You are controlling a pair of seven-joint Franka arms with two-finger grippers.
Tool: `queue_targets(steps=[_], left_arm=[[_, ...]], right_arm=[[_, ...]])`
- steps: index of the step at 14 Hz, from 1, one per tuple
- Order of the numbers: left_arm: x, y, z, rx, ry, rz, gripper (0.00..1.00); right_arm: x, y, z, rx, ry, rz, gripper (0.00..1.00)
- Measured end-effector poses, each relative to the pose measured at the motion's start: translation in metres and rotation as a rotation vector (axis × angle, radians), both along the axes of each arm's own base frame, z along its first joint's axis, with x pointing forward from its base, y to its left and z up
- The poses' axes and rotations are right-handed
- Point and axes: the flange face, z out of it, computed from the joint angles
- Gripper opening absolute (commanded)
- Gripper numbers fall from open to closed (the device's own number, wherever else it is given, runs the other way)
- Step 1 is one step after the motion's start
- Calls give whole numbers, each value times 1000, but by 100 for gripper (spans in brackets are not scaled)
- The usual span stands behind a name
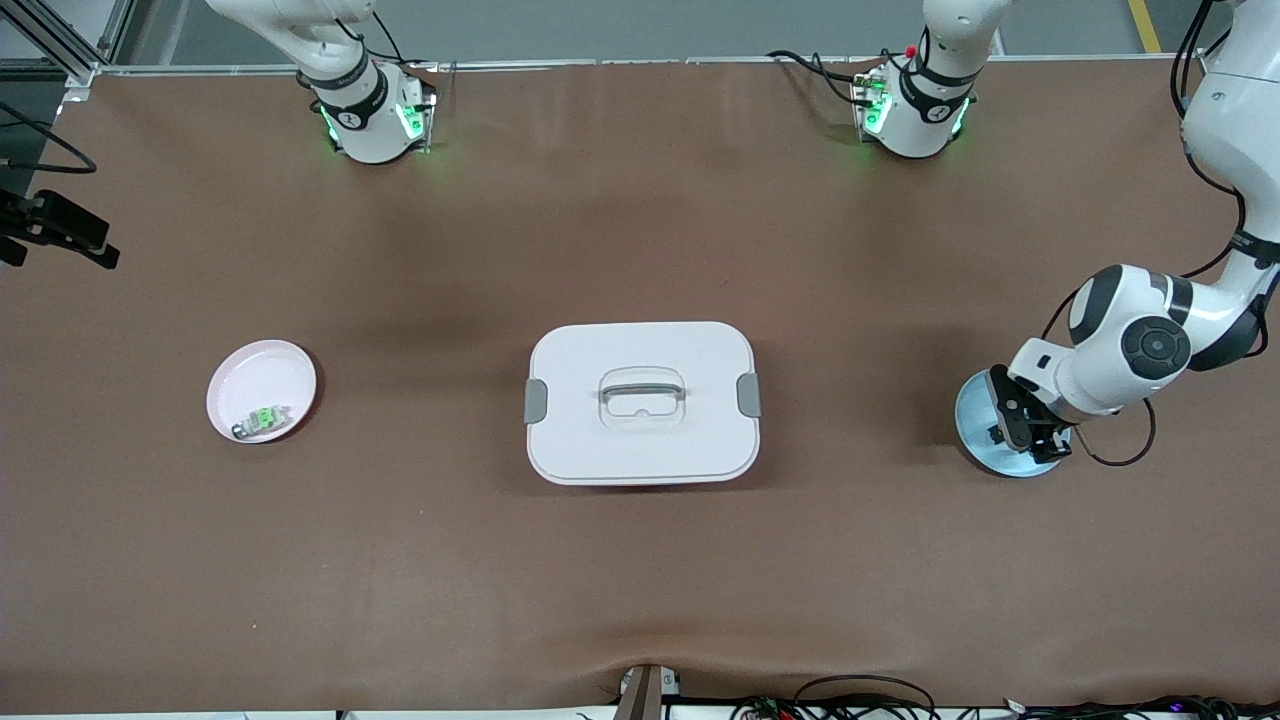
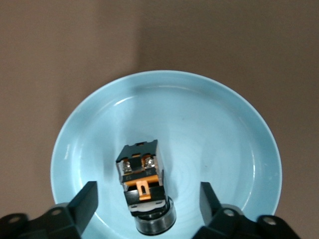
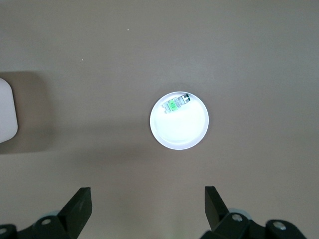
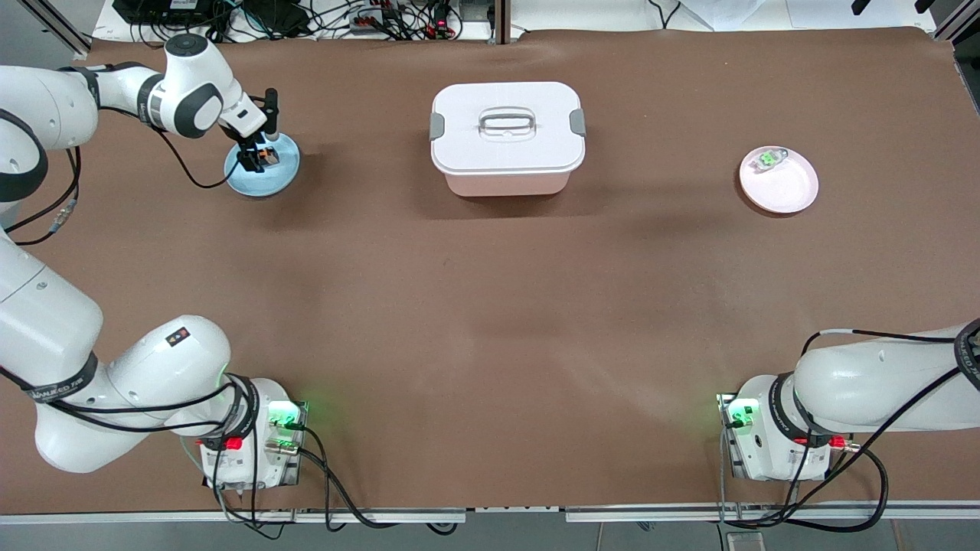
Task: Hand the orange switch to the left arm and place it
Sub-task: 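Lower the switch onto the light-blue plate with the left gripper, then open the left gripper and release the switch on the plate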
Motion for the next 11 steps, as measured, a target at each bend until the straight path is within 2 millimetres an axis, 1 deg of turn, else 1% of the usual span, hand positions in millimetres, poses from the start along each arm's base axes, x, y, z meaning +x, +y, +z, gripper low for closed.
queue_targets(steps=[1,3,5,6,8,11], left_arm=[[3,-5,7,-2,-17,37,100],[10,-23,29,-7,-52,121,100],[20,-44,60,7,-71,212,100],[25,-50,75,14,-82,244,100],[37,-55,103,-15,-97,316,100],[56,-54,141,-88,-92,419,100]], right_arm=[[0,0,0,0,0,0,100],[0,1,0,0,1,1,100],[0,1,-1,0,1,1,100],[0,1,-1,0,1,2,100],[0,1,-1,0,2,2,100],[1,2,-1,0,2,3,100]])
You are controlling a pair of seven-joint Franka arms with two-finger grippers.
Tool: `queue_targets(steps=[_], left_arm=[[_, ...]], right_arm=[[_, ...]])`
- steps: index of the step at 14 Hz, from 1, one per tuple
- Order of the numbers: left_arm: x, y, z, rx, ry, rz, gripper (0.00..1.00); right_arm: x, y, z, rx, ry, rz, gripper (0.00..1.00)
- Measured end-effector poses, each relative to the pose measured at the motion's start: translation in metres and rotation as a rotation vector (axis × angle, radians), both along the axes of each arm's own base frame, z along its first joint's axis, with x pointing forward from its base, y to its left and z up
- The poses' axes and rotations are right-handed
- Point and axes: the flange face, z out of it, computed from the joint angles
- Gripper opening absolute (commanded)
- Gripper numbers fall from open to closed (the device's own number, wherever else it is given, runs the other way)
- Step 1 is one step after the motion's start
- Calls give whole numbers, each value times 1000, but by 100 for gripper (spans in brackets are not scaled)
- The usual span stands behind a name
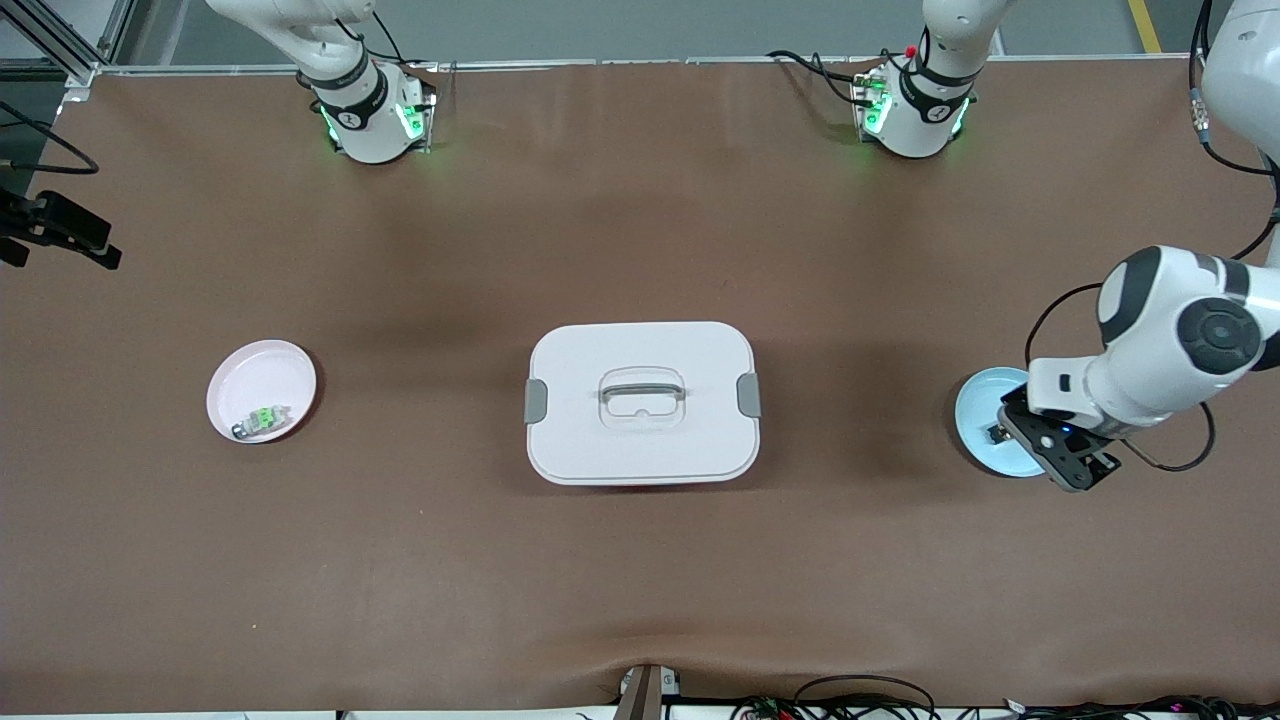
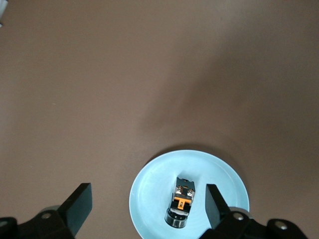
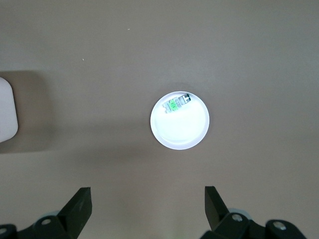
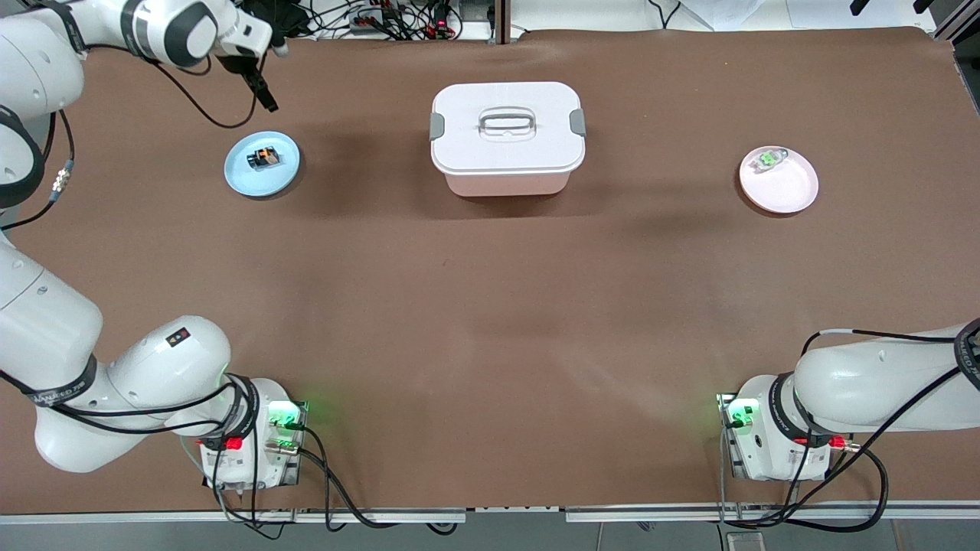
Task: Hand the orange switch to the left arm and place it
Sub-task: 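Open the left gripper and release the switch on the plate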
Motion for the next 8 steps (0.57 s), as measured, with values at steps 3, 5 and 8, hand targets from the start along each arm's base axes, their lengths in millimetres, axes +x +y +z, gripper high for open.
queue_targets(steps=[3,5,8], left_arm=[[13,-10,34,7,13,104,100],[18,-21,53,14,17,178,100],[22,-41,72,13,14,281,100]], right_arm=[[0,1,-1,0,1,2,100],[1,1,-1,0,1,3,100],[1,1,-1,0,2,3,100]])
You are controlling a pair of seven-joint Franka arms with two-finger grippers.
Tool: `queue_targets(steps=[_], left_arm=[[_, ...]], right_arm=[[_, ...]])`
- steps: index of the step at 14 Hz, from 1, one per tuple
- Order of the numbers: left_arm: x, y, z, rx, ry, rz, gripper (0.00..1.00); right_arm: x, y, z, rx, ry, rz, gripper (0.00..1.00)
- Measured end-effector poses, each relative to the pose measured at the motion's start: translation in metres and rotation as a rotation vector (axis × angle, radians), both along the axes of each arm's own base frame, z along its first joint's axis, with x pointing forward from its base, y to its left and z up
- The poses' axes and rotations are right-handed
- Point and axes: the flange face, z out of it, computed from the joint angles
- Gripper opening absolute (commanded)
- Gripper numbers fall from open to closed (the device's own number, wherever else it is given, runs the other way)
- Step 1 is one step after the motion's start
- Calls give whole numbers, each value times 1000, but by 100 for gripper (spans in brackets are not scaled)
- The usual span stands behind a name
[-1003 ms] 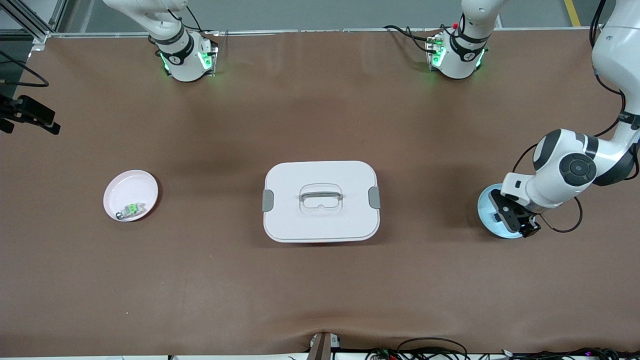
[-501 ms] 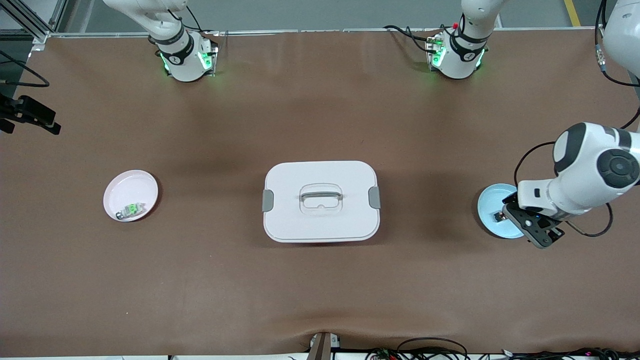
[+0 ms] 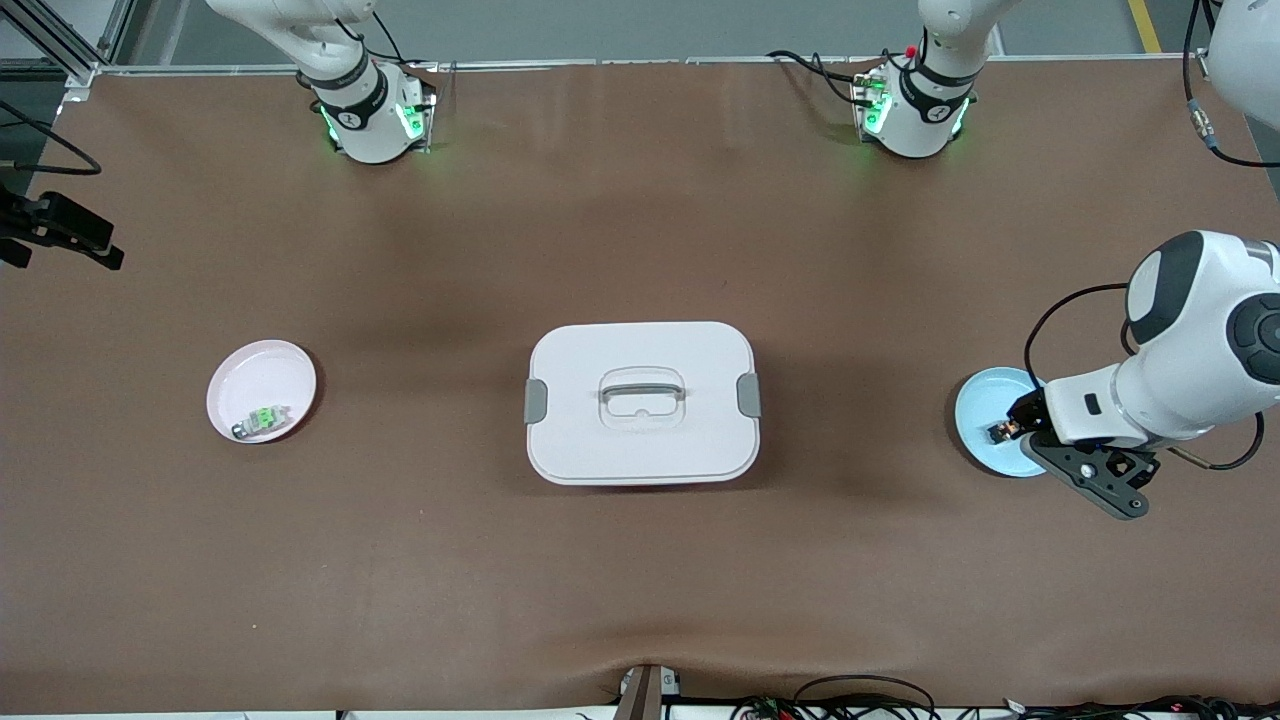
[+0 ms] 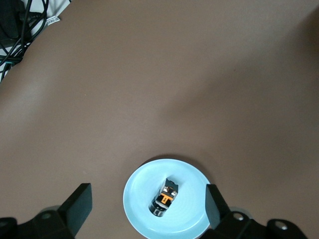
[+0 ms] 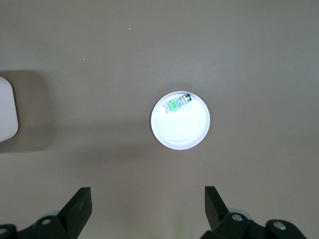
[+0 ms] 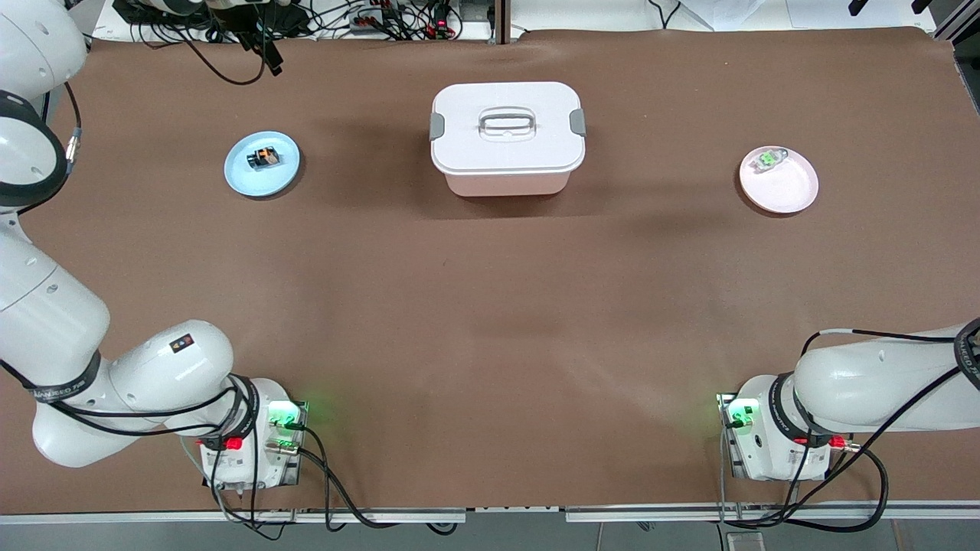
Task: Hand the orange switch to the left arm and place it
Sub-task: 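Open the left gripper and release the switch on the plate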
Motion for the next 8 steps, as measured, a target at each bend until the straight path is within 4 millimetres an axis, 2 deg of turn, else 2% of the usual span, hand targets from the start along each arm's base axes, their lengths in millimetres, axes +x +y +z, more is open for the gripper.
queue_targets(steps=[4,8], left_arm=[[-9,-49,28,-11,-7,132,100],[-23,-90,46,-18,-15,249,100]], right_arm=[[0,0,0,0,0,0,100],[0,0,0,0,0,0,100]])
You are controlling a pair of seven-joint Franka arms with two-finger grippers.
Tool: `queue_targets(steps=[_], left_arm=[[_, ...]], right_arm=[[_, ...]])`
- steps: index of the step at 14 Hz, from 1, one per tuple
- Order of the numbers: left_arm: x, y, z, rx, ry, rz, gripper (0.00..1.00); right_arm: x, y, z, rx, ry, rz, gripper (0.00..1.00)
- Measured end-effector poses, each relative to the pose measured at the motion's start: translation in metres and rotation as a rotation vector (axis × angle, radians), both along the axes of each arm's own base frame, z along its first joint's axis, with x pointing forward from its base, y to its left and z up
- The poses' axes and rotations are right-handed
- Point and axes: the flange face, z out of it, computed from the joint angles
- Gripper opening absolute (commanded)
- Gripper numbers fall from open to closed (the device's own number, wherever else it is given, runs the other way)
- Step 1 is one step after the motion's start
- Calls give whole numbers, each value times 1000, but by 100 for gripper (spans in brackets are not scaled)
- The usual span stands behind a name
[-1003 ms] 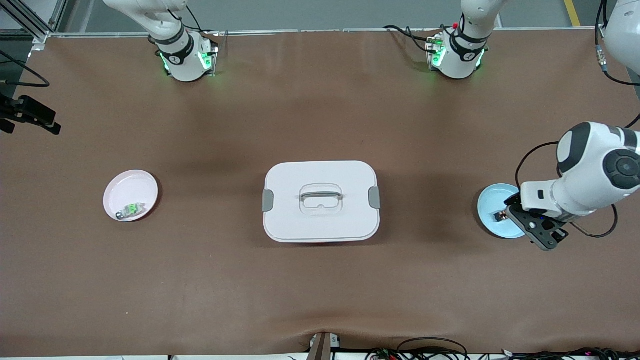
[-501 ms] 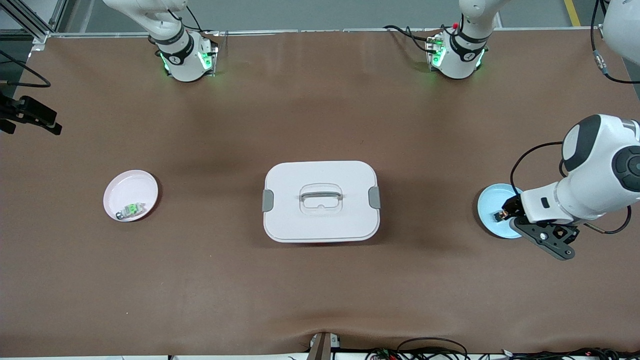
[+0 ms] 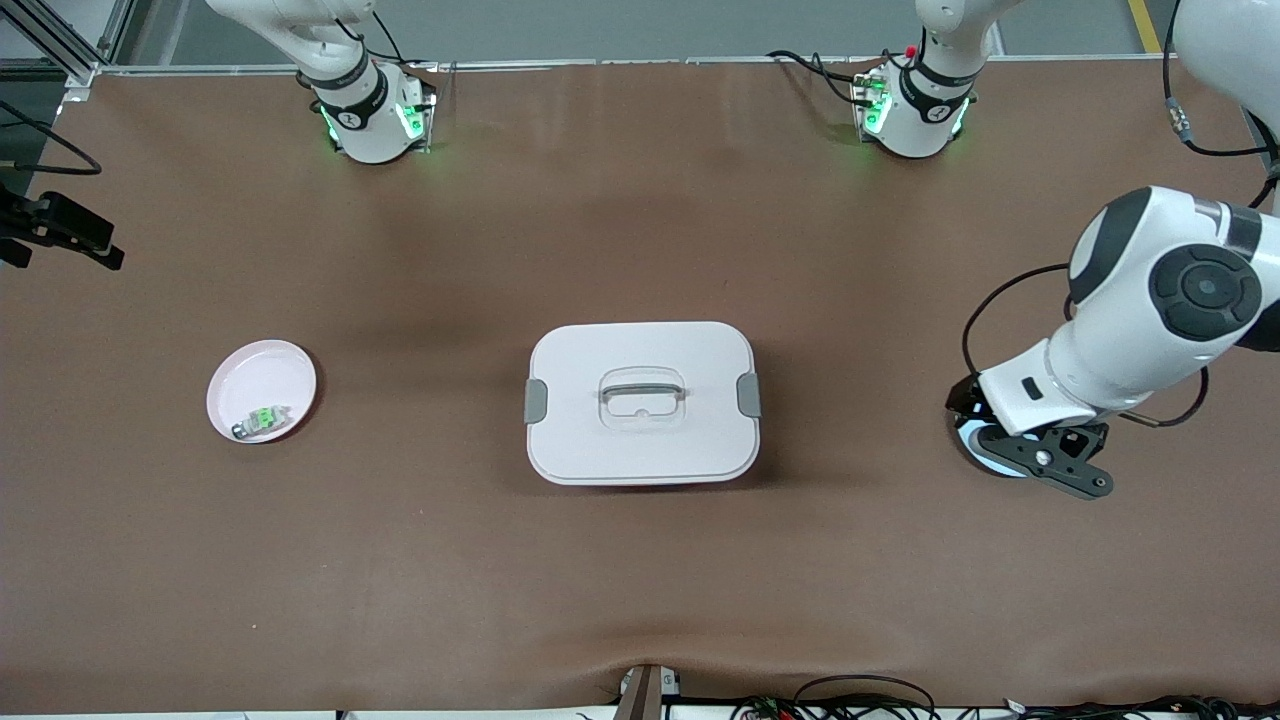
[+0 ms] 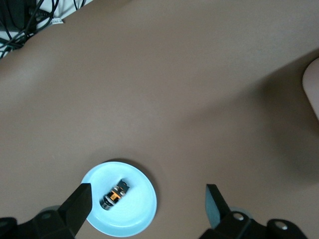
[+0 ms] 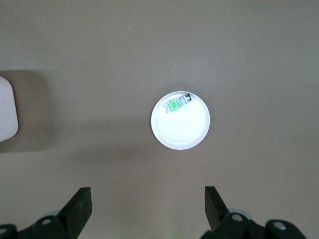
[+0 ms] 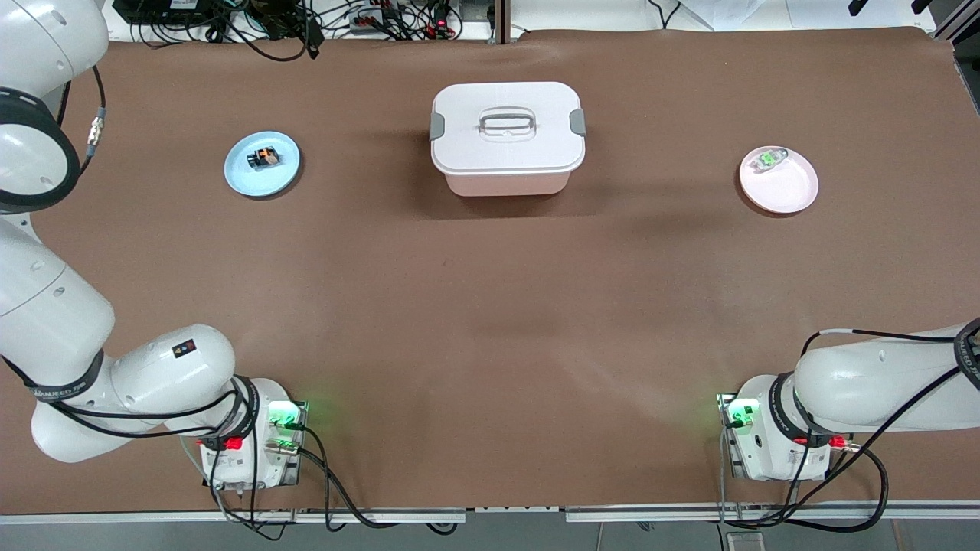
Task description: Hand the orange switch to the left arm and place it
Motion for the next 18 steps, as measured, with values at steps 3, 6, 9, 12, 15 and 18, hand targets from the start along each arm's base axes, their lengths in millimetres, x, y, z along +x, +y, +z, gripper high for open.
queue_targets(steps=[3,6,9,12,15,18], left_arm=[[-7,-15,11,-10,0,60,100],[-12,-42,25,-24,-20,63,100],[-22,-74,35,-17,-12,114,100],[-31,-68,64,54,-66,179,100],[-45,-34,102,70,-81,263,100],[-70,21,133,-35,-31,363,100]], right_arm=[[0,0,0,0,0,0,100],[0,0,0,0,1,0,100],[0,0,0,0,1,0,100],[0,0,0,0,1,0,100],[0,0,0,0,1,1,100],[0,0,0,0,2,1,100]])
